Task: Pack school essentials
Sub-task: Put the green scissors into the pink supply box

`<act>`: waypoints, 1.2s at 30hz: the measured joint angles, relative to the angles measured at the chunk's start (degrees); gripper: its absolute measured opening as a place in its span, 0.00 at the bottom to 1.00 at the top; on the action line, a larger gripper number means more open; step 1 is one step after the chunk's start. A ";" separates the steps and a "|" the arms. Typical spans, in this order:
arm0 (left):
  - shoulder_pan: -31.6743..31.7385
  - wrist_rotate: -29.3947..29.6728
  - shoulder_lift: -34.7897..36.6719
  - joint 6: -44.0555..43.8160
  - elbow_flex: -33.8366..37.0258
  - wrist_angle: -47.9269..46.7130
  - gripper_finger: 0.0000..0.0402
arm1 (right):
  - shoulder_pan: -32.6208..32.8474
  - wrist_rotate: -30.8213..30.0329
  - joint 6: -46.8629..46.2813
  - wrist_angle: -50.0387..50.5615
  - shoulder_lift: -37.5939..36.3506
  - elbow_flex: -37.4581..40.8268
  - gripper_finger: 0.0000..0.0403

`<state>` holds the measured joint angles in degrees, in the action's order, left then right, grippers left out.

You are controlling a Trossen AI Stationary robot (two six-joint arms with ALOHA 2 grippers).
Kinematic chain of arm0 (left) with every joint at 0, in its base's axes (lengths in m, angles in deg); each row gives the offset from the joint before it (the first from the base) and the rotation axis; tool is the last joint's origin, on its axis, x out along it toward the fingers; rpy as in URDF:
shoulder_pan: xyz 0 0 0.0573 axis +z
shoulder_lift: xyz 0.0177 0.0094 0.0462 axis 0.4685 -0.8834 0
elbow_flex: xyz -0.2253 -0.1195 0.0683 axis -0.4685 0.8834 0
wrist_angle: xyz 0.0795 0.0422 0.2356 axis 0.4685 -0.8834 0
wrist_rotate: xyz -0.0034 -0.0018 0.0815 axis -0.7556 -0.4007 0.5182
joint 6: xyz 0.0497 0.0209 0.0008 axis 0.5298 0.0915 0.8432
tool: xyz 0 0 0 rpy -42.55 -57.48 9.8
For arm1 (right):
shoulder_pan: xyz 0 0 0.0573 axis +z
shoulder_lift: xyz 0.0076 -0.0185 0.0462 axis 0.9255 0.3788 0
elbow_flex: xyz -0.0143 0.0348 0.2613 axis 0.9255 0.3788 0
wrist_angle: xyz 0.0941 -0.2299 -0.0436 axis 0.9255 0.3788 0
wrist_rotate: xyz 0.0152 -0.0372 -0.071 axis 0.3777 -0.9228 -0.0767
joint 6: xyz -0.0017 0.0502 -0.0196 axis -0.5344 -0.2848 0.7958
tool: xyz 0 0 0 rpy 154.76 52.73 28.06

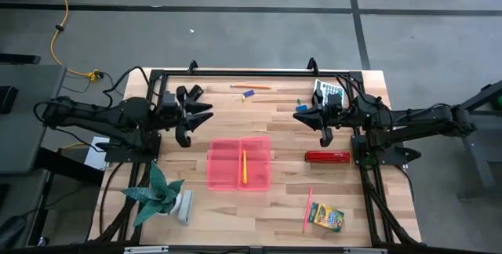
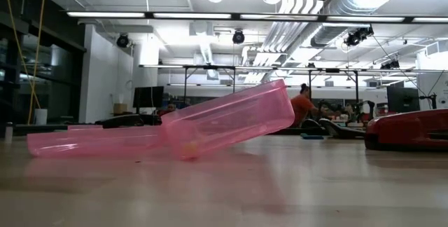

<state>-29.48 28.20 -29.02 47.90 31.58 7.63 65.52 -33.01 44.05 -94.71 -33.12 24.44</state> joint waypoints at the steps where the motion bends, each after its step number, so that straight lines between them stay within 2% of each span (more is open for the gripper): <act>1: 0.00 -0.39 0.00 0.52 0.00 -0.29 0.30 | 0.00 0.00 0.00 0.00 0.00 0.00 0.00; 7: -0.02 -0.61 0.00 0.74 0.00 -0.84 0.31 | 0.00 0.00 -0.01 0.27 0.00 0.00 0.00; 10: 1.03 3.82 0.00 -3.77 -0.52 -5.32 0.31 | 0.00 0.00 0.00 0.26 0.00 0.00 0.00; 12: 3.43 6.30 -0.02 -8.23 -2.51 -15.24 0.31 | 0.00 0.02 0.00 0.36 0.00 0.00 0.00; 15: 8.78 6.93 -0.49 -16.89 -5.31 -32.55 0.33 | 0.00 0.00 0.00 0.96 0.00 0.00 0.00; 19: 17.25 1.57 -2.45 -29.37 -5.24 -52.81 0.37 | 0.00 0.00 0.00 1.14 0.00 0.00 0.00; 22: 22.19 -3.23 -5.42 -34.78 -3.49 -63.39 0.39 | 0.00 0.02 0.00 1.14 0.00 0.00 0.00; 28: 27.40 -13.61 -12.24 -35.69 1.69 -63.59 0.39 | 0.00 -0.73 -0.01 1.14 0.00 0.00 0.00; 36: 30.21 -13.45 -21.32 -33.22 2.36 -63.31 0.39 | 0.00 -1.29 0.00 1.14 0.00 0.00 0.00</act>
<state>0.74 14.75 -50.34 14.68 33.94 -55.68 65.52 -34.30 44.05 -93.57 -33.12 24.44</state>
